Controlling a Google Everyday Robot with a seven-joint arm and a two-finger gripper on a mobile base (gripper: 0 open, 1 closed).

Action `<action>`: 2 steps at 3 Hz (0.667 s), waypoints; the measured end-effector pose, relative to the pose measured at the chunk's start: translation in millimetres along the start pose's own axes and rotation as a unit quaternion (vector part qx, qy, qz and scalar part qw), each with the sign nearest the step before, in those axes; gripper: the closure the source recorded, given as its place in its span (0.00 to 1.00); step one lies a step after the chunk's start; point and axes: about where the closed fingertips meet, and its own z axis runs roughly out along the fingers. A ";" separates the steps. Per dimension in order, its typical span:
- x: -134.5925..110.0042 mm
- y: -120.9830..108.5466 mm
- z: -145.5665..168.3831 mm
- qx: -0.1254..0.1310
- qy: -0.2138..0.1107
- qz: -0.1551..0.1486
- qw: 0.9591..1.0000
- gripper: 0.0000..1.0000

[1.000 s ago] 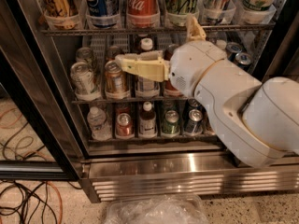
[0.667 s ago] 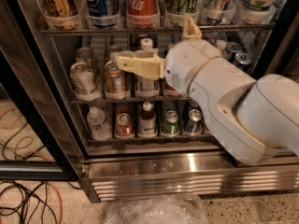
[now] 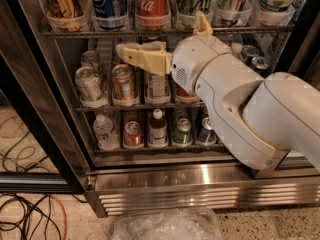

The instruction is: Pick coke can from top shelf of fridge

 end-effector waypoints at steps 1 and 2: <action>0.0 0.0 0.0 0.000 0.000 0.000 1.000 0.19; 0.0 0.0 0.0 0.000 0.000 0.000 1.000 0.41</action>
Offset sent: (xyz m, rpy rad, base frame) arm 0.0000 0.0000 0.0000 0.0000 0.0000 0.0000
